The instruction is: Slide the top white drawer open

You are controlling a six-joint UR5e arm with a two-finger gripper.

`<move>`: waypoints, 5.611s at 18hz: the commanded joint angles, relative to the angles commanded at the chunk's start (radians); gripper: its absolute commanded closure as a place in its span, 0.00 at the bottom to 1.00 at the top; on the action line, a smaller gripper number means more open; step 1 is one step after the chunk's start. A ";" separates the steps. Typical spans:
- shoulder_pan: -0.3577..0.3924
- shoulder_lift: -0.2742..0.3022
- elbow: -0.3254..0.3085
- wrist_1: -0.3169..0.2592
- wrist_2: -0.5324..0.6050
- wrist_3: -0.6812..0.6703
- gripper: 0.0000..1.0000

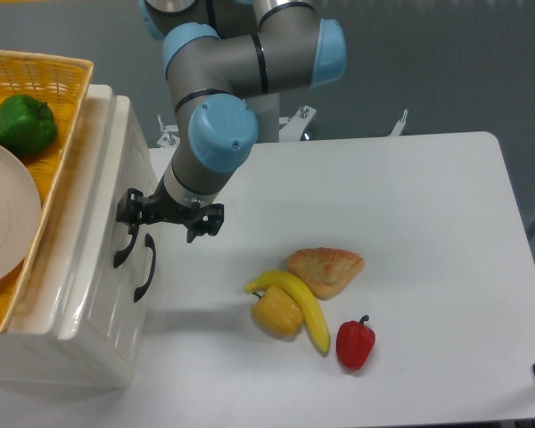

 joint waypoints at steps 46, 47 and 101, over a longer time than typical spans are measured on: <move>-0.008 -0.020 0.003 0.008 0.041 0.002 0.00; -0.008 -0.020 0.005 0.009 0.041 0.002 0.00; 0.078 -0.040 0.055 -0.008 0.115 0.064 0.00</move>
